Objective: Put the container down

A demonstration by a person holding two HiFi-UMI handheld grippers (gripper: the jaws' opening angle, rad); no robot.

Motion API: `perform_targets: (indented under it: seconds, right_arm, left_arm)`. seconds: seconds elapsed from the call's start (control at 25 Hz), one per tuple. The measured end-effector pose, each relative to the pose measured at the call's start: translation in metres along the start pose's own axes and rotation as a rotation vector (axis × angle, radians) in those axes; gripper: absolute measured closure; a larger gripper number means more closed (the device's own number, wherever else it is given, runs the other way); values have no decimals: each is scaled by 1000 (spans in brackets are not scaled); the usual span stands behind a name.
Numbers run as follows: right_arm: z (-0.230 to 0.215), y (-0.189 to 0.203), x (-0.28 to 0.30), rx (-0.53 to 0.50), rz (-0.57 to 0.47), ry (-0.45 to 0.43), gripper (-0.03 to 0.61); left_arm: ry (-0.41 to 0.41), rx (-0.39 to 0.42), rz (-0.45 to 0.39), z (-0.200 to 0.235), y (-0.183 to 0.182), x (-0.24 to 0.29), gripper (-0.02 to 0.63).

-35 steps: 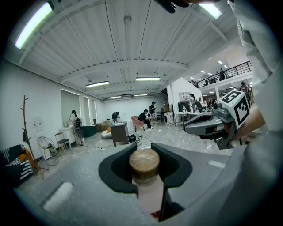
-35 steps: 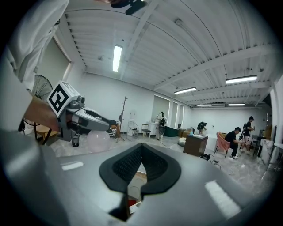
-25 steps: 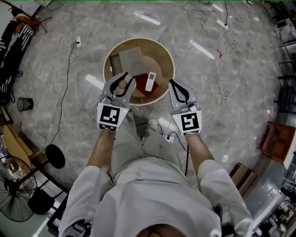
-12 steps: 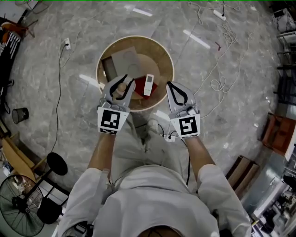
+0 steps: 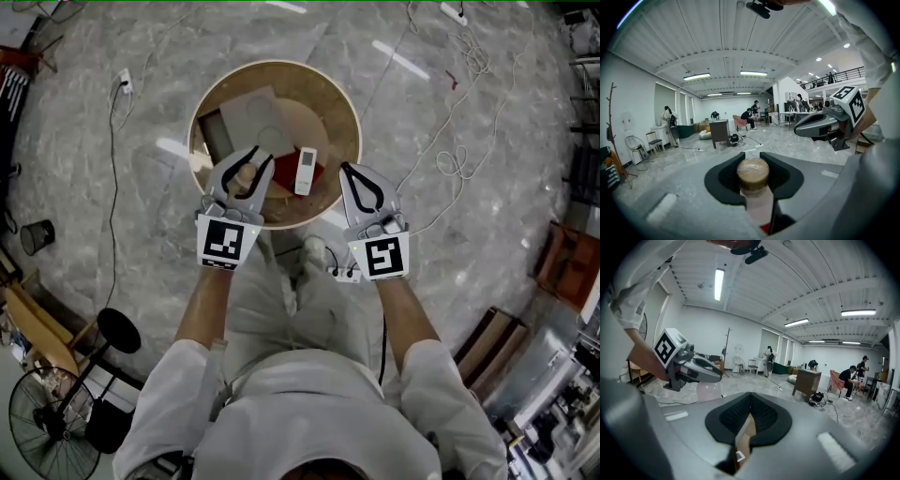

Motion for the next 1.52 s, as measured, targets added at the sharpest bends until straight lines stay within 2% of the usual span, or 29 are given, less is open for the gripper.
perform_targets:
  seconds: [1.52]
  right_arm:
    - [18, 180, 108, 114, 144, -9, 574]
  left_arm:
    - [68, -42, 120, 51, 197, 134, 511]
Point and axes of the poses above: the fingertips, and each gripper's own axes: x forward along the fingers, z to its left, y out of its underside, the point moved 4 cm from there along -x, backward along the fingers, and after that the axes turned 5 degrees about -x, right-handed, at the moved point
